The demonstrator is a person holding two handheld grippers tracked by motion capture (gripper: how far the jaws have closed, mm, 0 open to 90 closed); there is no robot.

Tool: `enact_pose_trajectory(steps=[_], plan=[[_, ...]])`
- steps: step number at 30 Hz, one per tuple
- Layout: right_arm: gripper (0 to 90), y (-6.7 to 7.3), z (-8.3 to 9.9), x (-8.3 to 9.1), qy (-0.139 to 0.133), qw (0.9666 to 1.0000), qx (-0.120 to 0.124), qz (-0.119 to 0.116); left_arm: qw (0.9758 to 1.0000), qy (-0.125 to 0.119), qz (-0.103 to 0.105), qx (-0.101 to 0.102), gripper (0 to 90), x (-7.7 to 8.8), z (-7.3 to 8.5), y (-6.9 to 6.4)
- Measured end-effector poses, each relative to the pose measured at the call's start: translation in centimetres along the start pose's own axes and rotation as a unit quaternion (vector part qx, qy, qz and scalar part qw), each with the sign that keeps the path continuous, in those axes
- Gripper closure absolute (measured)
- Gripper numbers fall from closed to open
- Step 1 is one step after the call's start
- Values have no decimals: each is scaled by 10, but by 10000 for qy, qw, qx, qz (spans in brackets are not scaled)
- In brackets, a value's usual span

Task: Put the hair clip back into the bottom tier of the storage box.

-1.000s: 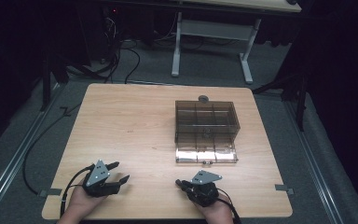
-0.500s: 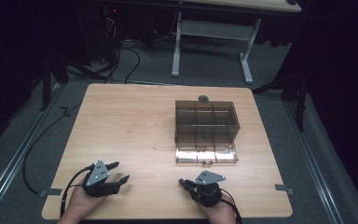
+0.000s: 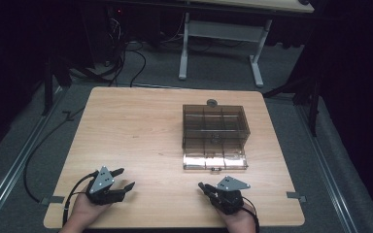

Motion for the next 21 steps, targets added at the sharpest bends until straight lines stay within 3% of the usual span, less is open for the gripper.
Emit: enact_pose_trajectory(steps=[13,21], plan=[[817,-26,17,24,30,9988,-222,442,10000,-7,-1,-1,347,0,0,0],[816,-35,28,23,203,9975,-285,612,10000,1,7,1,346,0,0,0]])
Point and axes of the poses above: each handheld gripper's, and its own axes: x roughly backward along the jaws, z roughly out of its underside, y roughly to its left, the point moved 10 cm from there along -x, roughly forward along the jaws, and after that the axes turned 9 degrees about -z, right-handed, at the moved point
